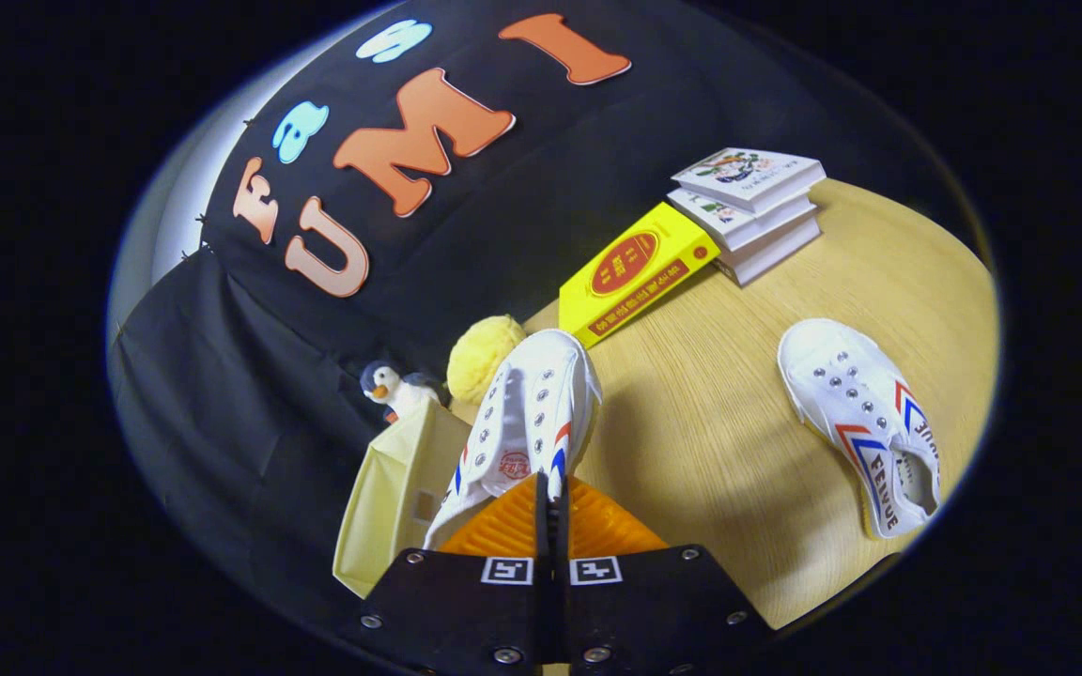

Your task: Open the storage box then place both shoes into the box .Put the left shoe in first, then the right shoe, with the right side of both shoes facing outward in a uniform manner.

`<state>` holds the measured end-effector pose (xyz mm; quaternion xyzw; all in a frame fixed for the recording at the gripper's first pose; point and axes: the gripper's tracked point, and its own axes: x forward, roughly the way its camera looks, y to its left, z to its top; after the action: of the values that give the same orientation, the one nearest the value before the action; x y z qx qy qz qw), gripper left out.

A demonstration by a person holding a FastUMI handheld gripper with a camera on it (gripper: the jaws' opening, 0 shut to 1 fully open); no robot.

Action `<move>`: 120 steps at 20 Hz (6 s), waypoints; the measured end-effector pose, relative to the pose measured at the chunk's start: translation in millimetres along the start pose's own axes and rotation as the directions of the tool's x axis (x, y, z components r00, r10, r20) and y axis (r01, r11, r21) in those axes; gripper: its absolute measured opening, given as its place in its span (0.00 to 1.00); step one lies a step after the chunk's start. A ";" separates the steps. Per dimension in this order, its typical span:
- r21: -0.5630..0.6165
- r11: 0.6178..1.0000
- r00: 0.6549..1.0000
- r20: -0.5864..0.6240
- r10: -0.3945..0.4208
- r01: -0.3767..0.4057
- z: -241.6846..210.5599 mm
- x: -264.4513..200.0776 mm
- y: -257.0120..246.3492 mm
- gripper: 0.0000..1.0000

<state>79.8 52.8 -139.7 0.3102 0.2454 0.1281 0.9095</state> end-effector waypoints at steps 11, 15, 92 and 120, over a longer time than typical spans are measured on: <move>-0.121 0.987 0.995 -0.010 0.103 -0.103 -30.6 21.7 169.5 0.00; -0.127 0.988 0.996 -0.049 0.079 -0.085 -77.8 51.4 200.7 0.00; -0.086 0.942 0.944 -0.037 -0.328 0.324 2.9 -65.5 -257.0 0.00; -0.221 0.952 0.978 0.029 -0.209 0.210 -35.0 -12.2 120.9 0.00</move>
<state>41.3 159.3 -83.4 0.1788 0.2587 0.0571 0.9475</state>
